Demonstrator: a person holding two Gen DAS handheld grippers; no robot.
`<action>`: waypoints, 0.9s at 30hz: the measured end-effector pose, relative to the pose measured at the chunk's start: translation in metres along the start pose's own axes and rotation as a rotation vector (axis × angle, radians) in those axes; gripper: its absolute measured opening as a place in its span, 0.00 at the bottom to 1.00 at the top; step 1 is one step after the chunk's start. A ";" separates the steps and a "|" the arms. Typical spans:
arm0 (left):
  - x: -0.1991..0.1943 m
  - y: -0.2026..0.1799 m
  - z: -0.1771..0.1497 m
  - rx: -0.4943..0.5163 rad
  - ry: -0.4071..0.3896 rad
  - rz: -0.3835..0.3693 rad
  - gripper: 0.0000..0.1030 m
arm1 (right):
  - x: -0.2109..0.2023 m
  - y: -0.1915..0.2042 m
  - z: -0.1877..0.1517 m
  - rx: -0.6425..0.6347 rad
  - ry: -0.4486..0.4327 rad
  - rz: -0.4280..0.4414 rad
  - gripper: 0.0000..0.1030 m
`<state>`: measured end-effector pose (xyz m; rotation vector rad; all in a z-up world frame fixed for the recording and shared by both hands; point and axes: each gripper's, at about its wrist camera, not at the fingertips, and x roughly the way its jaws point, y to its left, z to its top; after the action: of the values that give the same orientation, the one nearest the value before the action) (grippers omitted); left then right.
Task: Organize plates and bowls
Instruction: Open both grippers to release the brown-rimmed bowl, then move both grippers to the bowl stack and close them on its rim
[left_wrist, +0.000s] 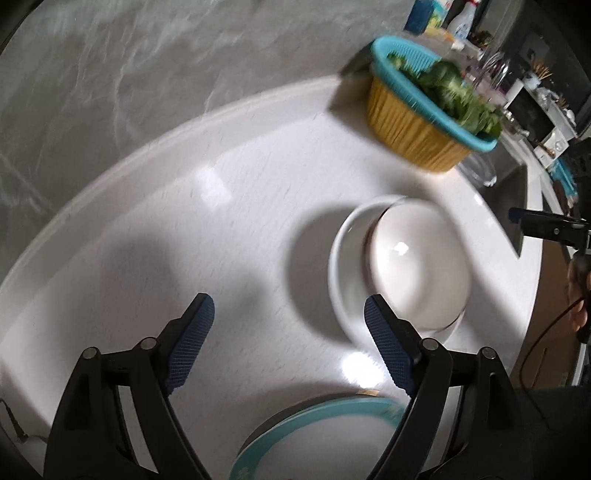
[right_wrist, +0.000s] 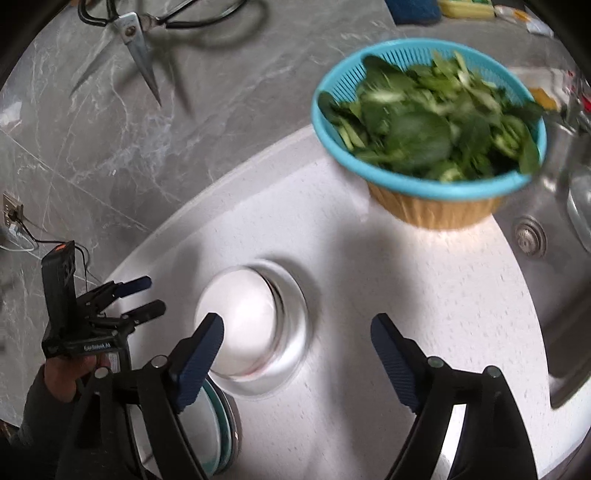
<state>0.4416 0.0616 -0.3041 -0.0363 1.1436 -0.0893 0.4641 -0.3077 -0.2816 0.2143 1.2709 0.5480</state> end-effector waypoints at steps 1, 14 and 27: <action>0.005 0.003 -0.005 0.002 0.014 -0.002 0.81 | 0.004 -0.002 -0.004 -0.002 0.009 -0.009 0.81; 0.054 -0.012 -0.015 0.123 0.109 -0.068 0.81 | 0.060 -0.002 -0.027 0.037 0.131 -0.026 0.63; 0.094 -0.024 0.007 0.134 0.145 0.014 0.80 | 0.099 0.002 -0.028 0.025 0.175 -0.056 0.51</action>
<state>0.4858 0.0296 -0.3849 0.0988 1.2797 -0.1576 0.4560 -0.2603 -0.3724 0.1539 1.4502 0.5114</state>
